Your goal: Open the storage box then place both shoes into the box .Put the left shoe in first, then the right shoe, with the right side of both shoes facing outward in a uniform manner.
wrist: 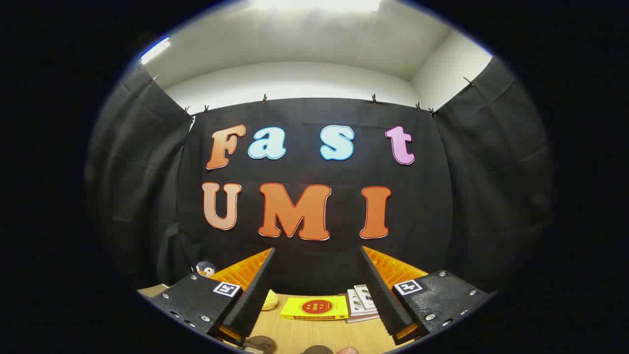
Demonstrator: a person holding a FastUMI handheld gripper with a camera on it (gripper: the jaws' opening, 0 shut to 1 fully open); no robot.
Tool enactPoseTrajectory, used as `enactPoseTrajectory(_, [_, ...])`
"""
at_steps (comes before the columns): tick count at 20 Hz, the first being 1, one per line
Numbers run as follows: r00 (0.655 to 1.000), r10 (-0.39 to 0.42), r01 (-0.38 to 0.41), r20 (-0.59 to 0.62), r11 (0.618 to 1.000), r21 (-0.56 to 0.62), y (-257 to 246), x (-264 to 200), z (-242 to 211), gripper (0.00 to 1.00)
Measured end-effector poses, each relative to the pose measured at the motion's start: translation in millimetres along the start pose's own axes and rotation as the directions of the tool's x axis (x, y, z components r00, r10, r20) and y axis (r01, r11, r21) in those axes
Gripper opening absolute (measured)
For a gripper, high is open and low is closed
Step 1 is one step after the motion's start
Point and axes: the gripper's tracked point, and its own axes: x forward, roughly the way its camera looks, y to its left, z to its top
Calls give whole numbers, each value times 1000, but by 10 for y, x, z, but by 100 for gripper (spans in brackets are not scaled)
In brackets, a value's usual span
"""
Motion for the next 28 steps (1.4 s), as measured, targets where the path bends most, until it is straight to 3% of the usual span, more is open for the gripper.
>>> enactPoseTrajectory(16, [998, 62, -62, 19, 998, 14, 209, 38, 95, 98])
enactPoseTrajectory(24, [980, 173, -151, -102, 970, 191, 535, 91, -286, 98])
enactPoseTrajectory(28, [941, 275, -216, -195, 936, 278, 888, 87, -647, 98])
